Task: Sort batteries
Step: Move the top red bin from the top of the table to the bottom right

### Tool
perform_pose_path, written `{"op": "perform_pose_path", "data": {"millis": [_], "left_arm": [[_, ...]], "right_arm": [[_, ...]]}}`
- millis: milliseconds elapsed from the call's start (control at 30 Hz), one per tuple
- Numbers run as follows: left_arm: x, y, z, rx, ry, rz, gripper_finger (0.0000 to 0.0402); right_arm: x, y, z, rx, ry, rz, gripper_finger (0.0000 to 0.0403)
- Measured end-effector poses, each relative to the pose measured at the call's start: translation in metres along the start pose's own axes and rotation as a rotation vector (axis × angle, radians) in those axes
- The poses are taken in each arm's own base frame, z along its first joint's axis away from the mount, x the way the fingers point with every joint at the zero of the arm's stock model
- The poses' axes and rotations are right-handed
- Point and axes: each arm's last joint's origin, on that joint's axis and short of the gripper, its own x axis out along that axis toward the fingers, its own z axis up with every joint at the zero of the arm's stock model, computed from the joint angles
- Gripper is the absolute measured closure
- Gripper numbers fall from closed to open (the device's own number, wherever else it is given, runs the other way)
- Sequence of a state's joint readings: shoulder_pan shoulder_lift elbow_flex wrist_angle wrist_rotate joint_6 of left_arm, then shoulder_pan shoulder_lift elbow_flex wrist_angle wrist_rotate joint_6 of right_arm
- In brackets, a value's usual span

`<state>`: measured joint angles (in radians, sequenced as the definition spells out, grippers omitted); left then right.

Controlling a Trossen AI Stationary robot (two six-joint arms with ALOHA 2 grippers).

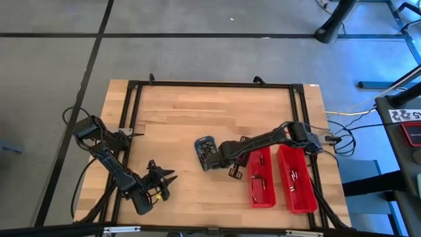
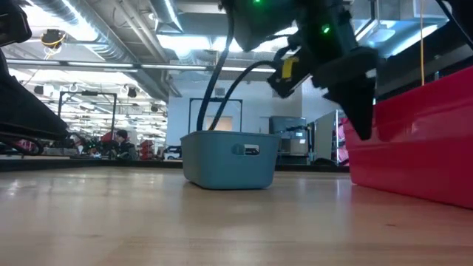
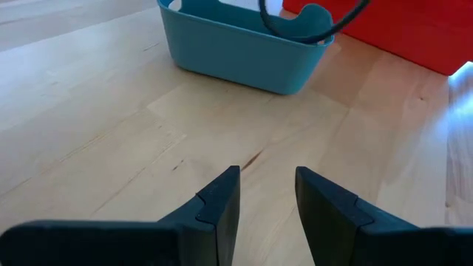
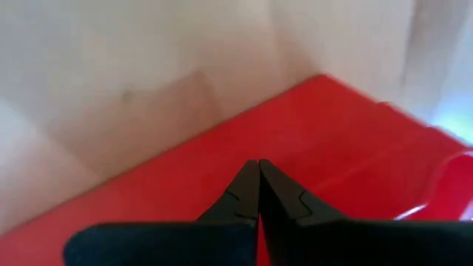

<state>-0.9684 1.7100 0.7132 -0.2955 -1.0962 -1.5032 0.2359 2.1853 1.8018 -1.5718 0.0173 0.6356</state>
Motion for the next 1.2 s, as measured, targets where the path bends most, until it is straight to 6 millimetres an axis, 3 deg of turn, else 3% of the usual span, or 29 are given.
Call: {"op": "perform_pose_path", "data": {"millis": [667, 933, 1033, 1200], "left_arm": [[0.000, 0.000, 0.000, 0.001, 0.000, 0.000, 0.0281], [0.000, 0.000, 0.000, 0.014, 0.000, 0.001, 0.0281], [0.001, 0.000, 0.000, 0.014, -0.001, 0.003, 0.0281], [0.002, 0.000, 0.001, 0.011, -0.002, 0.008, 0.0281]], "right_arm": [[0.001, 0.064, -0.059, -0.130, 0.119, 0.121, 0.0398], [0.001, 0.075, -0.072, -0.137, 0.143, 0.137, 0.0398], [-0.012, 0.075, -0.075, -0.160, 0.077, 0.145, 0.0398], [-0.058, 0.067, -0.095, -0.310, -0.230, 0.121, 0.0398]]}}
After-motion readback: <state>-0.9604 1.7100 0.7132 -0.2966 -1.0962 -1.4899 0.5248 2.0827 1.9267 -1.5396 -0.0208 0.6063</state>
